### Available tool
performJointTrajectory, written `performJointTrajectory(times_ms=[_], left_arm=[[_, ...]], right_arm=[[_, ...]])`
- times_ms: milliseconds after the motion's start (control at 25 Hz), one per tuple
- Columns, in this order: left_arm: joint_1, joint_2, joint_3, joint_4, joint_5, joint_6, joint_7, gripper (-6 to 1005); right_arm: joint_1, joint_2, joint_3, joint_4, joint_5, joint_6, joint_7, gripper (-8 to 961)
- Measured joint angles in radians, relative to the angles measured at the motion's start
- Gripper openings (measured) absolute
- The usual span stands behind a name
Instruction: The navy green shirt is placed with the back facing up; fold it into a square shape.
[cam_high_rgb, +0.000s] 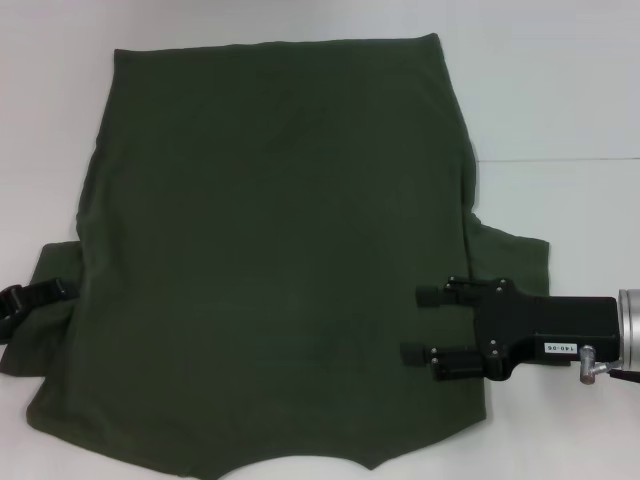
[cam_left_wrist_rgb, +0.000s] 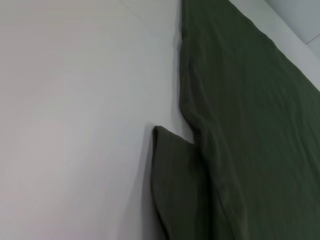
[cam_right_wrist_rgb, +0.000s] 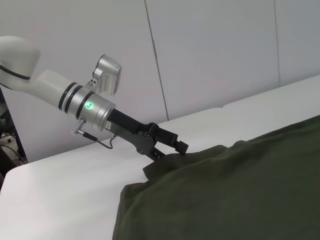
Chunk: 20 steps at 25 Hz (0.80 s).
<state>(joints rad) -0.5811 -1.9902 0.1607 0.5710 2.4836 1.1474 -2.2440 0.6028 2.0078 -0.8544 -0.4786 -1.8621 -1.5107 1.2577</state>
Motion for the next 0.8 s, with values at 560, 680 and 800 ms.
performJointTrajectory(times_ms=[560,680,800], left_arm=[[-0.003,0.001,0.0,-0.004,0.0,-0.003,0.005,789],[-0.003,0.001,0.0,-0.004,0.0,-0.005,0.005,691],[-0.003,0.001,0.0,-0.004,0.0,-0.007,0.005,578]], right_arm=[[0.0,0.0,0.0,0.0,0.0,0.001,0.001,883],[0.0,0.0,0.0,0.0,0.0,0.007,0.001,883],[0.0,0.003,0.0,0.0,-0.003,0.009,0.002,882]])
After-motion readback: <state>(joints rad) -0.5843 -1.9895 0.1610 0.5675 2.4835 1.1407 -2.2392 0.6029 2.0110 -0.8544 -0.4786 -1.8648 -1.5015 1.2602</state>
